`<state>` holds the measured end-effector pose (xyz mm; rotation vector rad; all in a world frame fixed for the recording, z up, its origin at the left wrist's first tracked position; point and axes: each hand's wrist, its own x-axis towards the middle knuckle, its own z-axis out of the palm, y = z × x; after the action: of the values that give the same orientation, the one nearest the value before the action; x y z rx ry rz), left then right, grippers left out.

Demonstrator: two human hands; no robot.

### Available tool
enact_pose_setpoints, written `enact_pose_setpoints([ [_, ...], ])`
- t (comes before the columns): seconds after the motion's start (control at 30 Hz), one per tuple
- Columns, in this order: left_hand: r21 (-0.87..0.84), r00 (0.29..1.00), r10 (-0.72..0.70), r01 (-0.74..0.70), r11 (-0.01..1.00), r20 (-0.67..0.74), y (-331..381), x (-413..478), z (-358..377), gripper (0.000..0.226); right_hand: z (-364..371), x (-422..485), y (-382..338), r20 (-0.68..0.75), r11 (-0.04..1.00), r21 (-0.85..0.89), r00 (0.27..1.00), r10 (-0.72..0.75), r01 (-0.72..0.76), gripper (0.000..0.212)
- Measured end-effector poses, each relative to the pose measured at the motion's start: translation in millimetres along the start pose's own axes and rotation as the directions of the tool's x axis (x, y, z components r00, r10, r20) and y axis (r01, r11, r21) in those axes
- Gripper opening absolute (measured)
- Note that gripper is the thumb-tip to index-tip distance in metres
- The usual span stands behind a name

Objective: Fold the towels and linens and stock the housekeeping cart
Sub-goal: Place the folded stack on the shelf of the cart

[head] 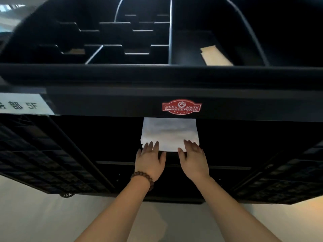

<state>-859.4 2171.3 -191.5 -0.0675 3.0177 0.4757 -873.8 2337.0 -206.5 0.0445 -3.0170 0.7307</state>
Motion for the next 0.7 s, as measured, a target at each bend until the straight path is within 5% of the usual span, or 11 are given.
enact_pose_setpoints([
  [0.23,-0.153,0.985,0.057,-0.082,0.985,-0.166,31.6,-66.1,-36.6,0.055,-85.2,-70.0,-11.8,-0.116,0.984,0.164,0.99,0.081,-0.062,0.045],
  [0.7,-0.212,0.935,0.354,-0.348,0.913,-0.012,129.0,-69.1,-32.5,0.054,-168.5,-136.6,36.5,-0.304,0.924,0.159,0.873,0.38,-0.347,0.046],
])
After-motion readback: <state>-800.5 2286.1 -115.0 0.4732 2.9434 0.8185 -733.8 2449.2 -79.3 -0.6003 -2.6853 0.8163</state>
